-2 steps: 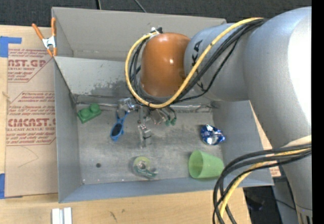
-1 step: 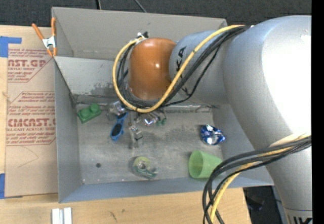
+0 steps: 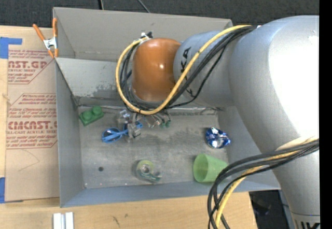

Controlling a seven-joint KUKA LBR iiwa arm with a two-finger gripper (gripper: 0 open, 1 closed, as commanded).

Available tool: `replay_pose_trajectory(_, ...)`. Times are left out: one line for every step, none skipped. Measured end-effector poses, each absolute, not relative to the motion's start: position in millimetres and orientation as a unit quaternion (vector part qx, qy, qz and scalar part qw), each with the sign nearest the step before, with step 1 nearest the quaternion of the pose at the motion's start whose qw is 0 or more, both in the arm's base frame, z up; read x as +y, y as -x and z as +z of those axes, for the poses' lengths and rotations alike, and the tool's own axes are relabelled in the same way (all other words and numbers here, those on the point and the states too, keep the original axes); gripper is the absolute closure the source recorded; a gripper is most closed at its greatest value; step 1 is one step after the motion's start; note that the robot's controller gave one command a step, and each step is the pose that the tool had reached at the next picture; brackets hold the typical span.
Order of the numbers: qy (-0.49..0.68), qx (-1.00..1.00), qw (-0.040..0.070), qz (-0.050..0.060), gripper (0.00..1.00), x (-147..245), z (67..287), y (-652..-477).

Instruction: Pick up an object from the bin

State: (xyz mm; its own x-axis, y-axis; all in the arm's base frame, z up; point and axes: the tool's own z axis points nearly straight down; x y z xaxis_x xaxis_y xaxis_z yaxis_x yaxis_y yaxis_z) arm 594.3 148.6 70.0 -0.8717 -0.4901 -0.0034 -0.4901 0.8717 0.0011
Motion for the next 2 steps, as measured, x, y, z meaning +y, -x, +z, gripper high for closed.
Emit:
replay_pose_trajectory(0.263,0.965,0.007,0.001,1.0,212,261,-586.6)
replay_pose_trajectory(0.382,0.924,-0.001,0.001,1.0,222,196,-560.7)
